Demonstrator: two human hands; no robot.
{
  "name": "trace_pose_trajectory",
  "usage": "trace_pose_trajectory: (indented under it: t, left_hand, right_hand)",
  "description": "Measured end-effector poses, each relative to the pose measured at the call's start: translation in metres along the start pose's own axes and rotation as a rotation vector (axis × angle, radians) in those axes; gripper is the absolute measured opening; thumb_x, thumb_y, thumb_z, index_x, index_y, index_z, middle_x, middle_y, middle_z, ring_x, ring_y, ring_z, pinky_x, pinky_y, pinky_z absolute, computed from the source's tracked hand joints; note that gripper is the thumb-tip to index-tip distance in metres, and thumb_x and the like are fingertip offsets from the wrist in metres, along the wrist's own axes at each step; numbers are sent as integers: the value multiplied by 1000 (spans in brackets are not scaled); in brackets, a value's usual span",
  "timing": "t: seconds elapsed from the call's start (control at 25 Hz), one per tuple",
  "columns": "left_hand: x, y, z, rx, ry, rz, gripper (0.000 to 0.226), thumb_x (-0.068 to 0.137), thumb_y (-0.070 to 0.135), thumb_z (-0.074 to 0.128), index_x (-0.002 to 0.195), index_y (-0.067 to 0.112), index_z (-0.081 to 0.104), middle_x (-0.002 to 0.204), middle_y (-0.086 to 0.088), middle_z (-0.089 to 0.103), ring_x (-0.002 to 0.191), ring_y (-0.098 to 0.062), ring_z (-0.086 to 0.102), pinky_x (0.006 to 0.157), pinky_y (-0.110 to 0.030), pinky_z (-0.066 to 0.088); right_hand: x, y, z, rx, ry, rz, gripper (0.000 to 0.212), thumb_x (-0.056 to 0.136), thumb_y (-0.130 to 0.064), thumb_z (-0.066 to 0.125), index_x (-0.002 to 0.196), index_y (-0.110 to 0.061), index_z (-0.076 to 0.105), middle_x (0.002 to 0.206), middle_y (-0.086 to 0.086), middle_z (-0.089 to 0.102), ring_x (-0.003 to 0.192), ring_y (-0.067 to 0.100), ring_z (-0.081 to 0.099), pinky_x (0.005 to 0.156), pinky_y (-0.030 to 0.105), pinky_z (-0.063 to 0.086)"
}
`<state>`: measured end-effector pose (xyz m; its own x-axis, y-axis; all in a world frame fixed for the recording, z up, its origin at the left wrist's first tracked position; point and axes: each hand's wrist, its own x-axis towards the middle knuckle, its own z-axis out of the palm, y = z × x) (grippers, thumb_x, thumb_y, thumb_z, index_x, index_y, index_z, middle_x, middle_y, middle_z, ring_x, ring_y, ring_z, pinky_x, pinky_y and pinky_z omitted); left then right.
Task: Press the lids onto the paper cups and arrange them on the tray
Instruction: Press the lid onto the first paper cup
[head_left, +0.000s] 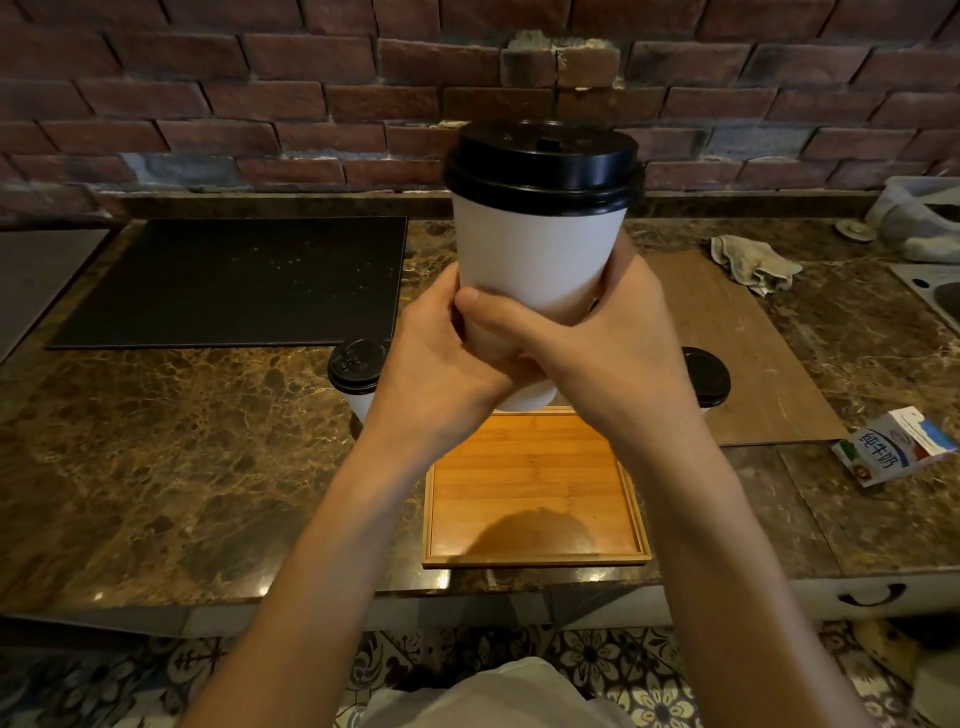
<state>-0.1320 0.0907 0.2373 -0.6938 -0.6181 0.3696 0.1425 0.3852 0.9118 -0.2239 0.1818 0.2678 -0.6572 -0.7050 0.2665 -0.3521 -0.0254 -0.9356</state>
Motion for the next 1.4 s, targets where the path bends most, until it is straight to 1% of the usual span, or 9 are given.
trace_pose_trajectory:
  t: [0.16, 0.32, 0.44, 0.56, 0.68, 0.8, 1.0, 1.24, 1.4]
  left_hand:
    - [-1, 6, -4, -34, -52, -62, 49, 66, 9, 83, 93, 36, 53, 81, 36, 65, 82, 15, 63, 60, -2, 47]
    - [-1, 12, -7, -112, -130, -113, 41, 66, 20, 81, 93, 36, 55, 80, 31, 67, 80, 12, 64, 56, -4, 48]
    - [0, 12, -13, -163, -209, -200, 48, 55, 34, 87, 95, 37, 61, 88, 22, 70, 85, 4, 66, 61, -10, 50]
    - [0, 10, -17, -210, -297, -271, 37, 59, 43, 76, 94, 38, 67, 97, 13, 72, 92, -4, 67, 70, -16, 54]
    - [0, 10, -19, -221, -344, -316, 32, 59, 43, 76, 91, 41, 71, 100, 9, 72, 96, -8, 68, 76, -22, 57]
    - [1, 10, -21, -237, -399, -334, 35, 60, 37, 77, 95, 35, 71, 101, 6, 73, 97, -9, 68, 75, -20, 56]
    - [1, 7, -18, -211, -329, -337, 51, 58, 40, 78, 105, 25, 65, 99, 6, 72, 97, -10, 68, 72, -22, 56]
    - [3, 6, -7, -75, -153, -268, 36, 64, 23, 85, 90, 32, 61, 80, 20, 71, 82, 1, 67, 62, -9, 51]
    - [5, 3, 1, 17, -68, -227, 38, 68, 10, 80, 84, 33, 55, 78, 15, 65, 73, 11, 63, 56, -4, 46]
  right_hand:
    - [4, -4, -2, 11, 2, 38, 72, 64, -46, 84, 124, -18, 56, 108, -6, 66, 95, 6, 66, 73, 25, 60]
    - [7, -4, -7, 111, -61, 102, 64, 68, -40, 83, 121, -14, 59, 107, 0, 69, 95, 11, 69, 71, 23, 58]
    - [8, -3, -10, 216, -120, 169, 55, 70, -37, 78, 117, -14, 62, 104, 3, 72, 94, 14, 71, 69, 21, 56]
    - [8, -2, -14, 270, -178, 222, 50, 69, -39, 75, 113, -16, 64, 101, 3, 73, 91, 16, 73, 68, 25, 57]
    - [9, 0, -15, 239, -223, 226, 49, 70, -39, 74, 112, -18, 64, 102, 4, 73, 92, 17, 73, 71, 28, 58]
    - [9, 1, -17, 215, -286, 220, 49, 71, -38, 73, 114, -17, 63, 105, 6, 72, 95, 18, 72, 75, 31, 59]
    - [10, 0, -15, 144, -281, 211, 56, 69, -44, 73, 119, -20, 60, 104, -1, 71, 94, 13, 70, 70, 24, 56]
    - [9, -1, -8, -9, -96, 149, 67, 71, -44, 82, 126, -19, 53, 110, -4, 64, 98, 10, 66, 74, 27, 59]
    - [8, -1, -2, -117, -16, 110, 71, 68, -50, 81, 125, -22, 48, 114, -6, 58, 103, 10, 60, 80, 32, 58]
